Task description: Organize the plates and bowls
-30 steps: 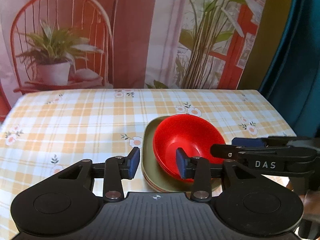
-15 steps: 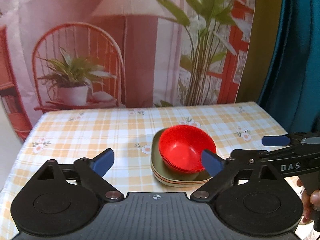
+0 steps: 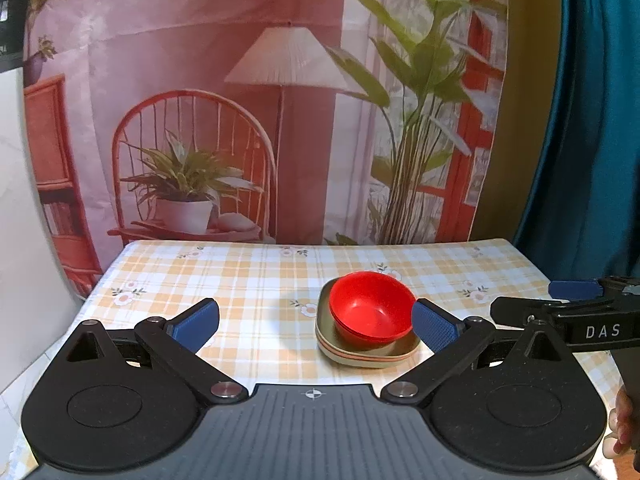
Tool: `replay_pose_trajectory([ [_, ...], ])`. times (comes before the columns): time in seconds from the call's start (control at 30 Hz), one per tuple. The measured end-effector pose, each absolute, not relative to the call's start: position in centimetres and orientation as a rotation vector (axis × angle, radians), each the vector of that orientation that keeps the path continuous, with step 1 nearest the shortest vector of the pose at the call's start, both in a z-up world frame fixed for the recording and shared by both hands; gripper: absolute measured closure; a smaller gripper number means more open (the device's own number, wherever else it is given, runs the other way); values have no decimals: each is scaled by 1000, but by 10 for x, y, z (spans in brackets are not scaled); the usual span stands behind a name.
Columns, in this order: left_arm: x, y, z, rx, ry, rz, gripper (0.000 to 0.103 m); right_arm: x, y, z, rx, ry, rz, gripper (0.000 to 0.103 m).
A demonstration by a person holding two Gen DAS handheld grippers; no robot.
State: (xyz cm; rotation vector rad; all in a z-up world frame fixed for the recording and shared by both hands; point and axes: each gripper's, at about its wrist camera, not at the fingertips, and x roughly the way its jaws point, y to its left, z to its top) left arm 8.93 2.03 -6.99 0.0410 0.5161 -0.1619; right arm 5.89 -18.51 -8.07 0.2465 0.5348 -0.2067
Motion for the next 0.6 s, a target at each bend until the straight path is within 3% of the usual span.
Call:
replay_pose_trajectory([
  [0.6, 13, 17, -32, 79, 389, -151, 0, -11, -158, -39, 231, 465, -234, 0],
])
